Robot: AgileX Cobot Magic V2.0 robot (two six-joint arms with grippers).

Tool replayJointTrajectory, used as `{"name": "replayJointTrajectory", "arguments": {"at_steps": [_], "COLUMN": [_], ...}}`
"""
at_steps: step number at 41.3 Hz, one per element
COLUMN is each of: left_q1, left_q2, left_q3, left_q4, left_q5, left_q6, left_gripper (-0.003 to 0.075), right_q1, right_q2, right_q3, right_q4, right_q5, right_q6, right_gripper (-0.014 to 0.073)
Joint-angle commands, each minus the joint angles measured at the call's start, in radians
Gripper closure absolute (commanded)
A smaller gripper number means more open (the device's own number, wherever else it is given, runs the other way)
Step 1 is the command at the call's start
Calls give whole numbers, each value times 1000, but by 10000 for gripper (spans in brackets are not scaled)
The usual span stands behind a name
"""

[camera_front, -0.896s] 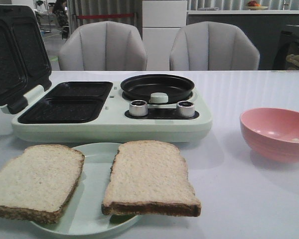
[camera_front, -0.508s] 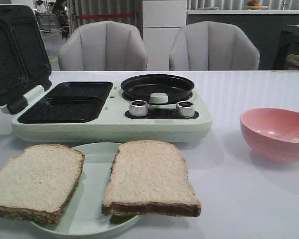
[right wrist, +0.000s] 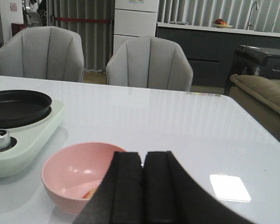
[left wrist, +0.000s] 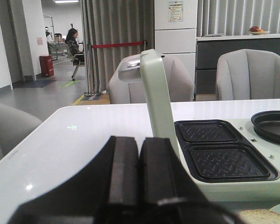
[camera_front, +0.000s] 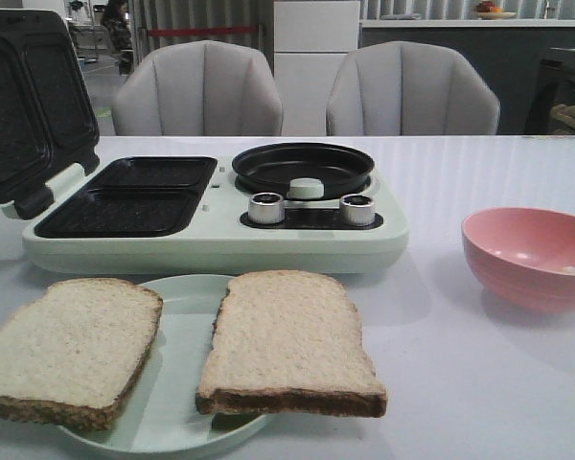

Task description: Make breakfast with bread and shrimp

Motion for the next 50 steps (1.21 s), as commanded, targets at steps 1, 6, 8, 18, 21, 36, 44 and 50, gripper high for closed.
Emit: {"name": "replayJointTrajectory", "arguments": {"at_steps": [1,6,8,18,21,36,44,50], "left_q1": [-6,-6,-6,-6,-6,-6,-6,-6], "left_q2": [-22,-18,-18,-14,3,296,440,521], "left_q3": [25,-17,-48,-269,-344,-719,-770,-767], "left_q4": [-5,-5,-5,-5,-5,-5,-5,-5], "left_q5": [-117,-114,-96,69,102,418,481,554], "left_q6": [0,0,0,0,0,0,0,0], "left_gripper": [620,620,620,620,620,620,620,620], "right_q1": [-3,10,20,49,48,48,48,48], "right_q2": [-20,-20,-20,41,94,438,592,684], "right_q3": [-13,-58,-86,-319,-399,-713,-738,-738], "right_q4": [1,18,18,16,17,17,17,17], "right_q5": [-92,-37,0,194,234,409,434,478], "right_q6": [-1,-1,-1,-1,-1,-1,-1,-1], "right_gripper": [625,625,625,625,625,625,625,625]}}
